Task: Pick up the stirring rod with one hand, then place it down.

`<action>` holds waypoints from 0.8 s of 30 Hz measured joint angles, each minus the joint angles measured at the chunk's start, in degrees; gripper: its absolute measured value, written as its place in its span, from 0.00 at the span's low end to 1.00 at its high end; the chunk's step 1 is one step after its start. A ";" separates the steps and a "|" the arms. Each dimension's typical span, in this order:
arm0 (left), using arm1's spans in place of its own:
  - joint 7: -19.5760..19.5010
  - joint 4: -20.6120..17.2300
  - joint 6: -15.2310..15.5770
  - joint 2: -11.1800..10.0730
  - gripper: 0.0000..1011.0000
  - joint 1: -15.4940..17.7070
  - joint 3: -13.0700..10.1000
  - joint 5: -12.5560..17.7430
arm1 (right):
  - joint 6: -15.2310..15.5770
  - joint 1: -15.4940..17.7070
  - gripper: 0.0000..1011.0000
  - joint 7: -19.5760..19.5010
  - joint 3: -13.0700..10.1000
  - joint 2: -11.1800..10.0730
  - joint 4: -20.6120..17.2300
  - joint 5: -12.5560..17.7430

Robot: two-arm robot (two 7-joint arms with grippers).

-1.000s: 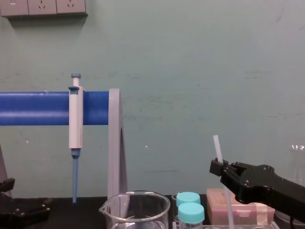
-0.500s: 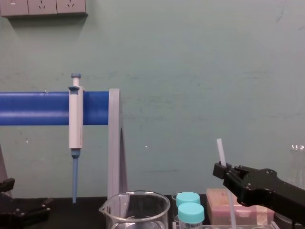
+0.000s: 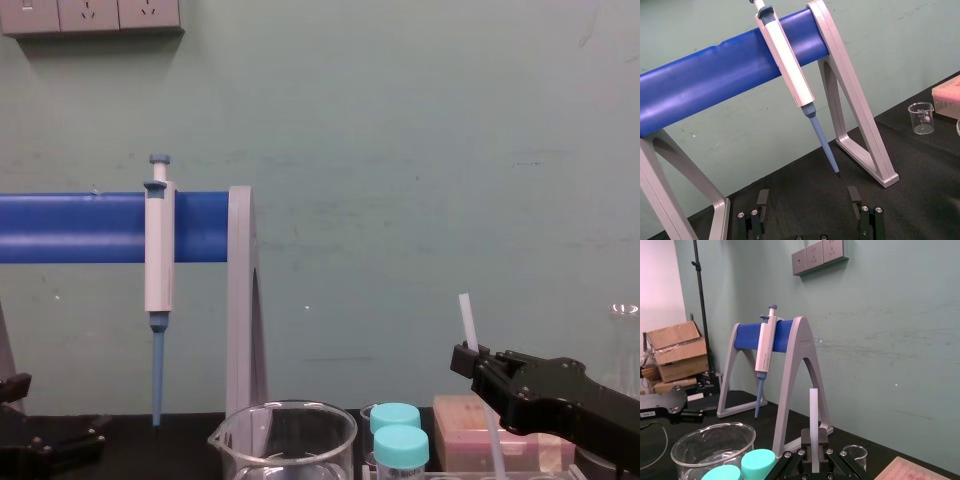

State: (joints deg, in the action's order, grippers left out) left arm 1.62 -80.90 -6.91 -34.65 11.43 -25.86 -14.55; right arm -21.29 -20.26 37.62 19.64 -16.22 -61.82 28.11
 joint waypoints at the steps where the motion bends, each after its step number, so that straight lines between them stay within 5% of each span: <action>1: 0.00 0.00 0.00 0.00 0.99 0.00 0.00 0.00 | 0.00 0.00 0.07 0.01 0.00 0.00 0.00 0.00; 7: 0.00 0.00 0.00 0.00 0.99 0.00 0.00 0.00 | 0.12 0.00 0.10 0.07 0.05 -0.03 0.01 0.01; 24: 0.00 0.00 0.00 0.00 0.99 0.00 0.00 0.00 | 0.14 -0.06 0.64 0.24 0.12 -0.04 0.10 0.10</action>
State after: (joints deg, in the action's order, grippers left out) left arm 1.62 -80.90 -6.91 -34.65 11.43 -25.86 -14.55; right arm -21.15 -20.32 37.86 19.75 -16.27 -61.73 28.20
